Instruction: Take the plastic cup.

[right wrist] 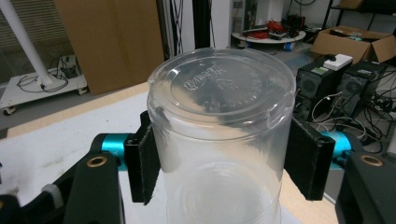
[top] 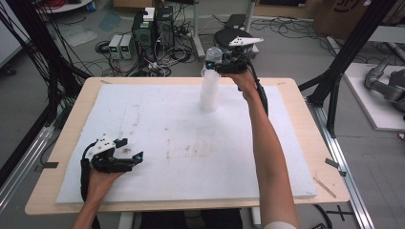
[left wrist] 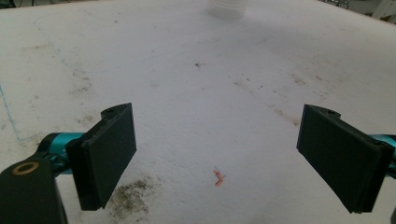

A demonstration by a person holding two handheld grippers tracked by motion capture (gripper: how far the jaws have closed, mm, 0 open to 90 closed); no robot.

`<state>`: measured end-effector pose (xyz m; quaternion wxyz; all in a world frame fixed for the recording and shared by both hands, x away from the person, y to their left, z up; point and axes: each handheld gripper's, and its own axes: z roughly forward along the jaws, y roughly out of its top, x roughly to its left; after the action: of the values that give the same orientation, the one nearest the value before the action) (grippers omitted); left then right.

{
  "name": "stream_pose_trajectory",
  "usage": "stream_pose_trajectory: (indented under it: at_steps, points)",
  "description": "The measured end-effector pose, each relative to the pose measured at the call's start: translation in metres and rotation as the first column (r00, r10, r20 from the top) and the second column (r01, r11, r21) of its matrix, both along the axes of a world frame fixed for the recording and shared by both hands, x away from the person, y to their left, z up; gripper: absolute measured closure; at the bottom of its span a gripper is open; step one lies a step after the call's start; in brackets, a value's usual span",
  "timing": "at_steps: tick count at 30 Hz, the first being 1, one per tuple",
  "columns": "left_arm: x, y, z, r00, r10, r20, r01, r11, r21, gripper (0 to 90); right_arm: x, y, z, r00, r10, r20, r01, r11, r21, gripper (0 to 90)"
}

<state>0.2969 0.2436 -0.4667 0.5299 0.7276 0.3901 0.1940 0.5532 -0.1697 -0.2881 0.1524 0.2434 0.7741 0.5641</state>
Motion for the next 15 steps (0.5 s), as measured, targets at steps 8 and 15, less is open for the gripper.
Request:
stream_pose_trajectory:
  at_steps: [8,15]
  points:
    - [0.000,0.000,0.000,1.0000,0.001,0.002,-0.001,1.0000,-0.002,11.8,-0.001,0.003,0.026,1.0000,0.007,-0.002,-0.007,0.9999,-0.011,36.3]
    - [0.000,0.000,0.000,1.0000,0.000,0.006,0.000,1.0000,-0.002,11.8,-0.003,0.003,0.034,1.0000,0.002,-0.001,-0.002,0.9999,-0.015,36.5]
